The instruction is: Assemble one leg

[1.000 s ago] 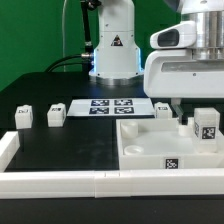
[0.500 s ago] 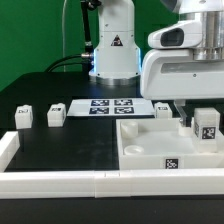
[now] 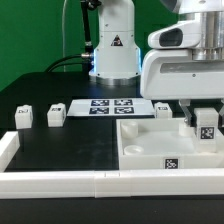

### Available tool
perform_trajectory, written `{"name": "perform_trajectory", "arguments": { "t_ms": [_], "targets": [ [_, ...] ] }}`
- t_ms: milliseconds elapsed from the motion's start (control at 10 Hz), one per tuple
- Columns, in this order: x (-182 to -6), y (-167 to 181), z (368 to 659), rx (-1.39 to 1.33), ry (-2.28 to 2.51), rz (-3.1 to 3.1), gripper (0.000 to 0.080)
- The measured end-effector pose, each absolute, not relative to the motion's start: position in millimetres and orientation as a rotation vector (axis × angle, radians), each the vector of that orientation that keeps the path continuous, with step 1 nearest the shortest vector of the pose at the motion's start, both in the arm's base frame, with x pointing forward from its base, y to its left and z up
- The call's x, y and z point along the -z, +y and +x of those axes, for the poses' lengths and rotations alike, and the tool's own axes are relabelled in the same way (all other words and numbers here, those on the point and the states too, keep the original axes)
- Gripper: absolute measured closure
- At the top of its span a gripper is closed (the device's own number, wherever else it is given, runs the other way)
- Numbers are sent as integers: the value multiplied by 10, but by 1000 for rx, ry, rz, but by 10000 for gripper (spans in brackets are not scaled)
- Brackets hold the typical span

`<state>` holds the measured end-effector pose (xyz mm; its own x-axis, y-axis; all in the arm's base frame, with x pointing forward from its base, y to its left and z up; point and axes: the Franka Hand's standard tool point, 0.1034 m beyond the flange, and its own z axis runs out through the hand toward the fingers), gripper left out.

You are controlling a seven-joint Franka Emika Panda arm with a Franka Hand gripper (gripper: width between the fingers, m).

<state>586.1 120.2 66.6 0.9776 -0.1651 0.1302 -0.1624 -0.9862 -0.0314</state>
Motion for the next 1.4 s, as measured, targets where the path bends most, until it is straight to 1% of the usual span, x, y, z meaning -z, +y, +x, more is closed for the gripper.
{"name": "perform_trajectory", "arguments": {
  "t_ms": [300,500,800,1100,1300,1400],
  "targets": [
    [-668,1202,5867,195,945,-2938,511],
    [-664,1208,5870,185,1284,-2791,509],
    [-659,1244,5893,136,1887,-2400,509],
    [-662,1245,5901,104,2138,-2151,509],
    [-658,1247,5898,104,2119,-2170,509],
    [-659,1251,5898,109,2070,-2217,326]
  ]
}}
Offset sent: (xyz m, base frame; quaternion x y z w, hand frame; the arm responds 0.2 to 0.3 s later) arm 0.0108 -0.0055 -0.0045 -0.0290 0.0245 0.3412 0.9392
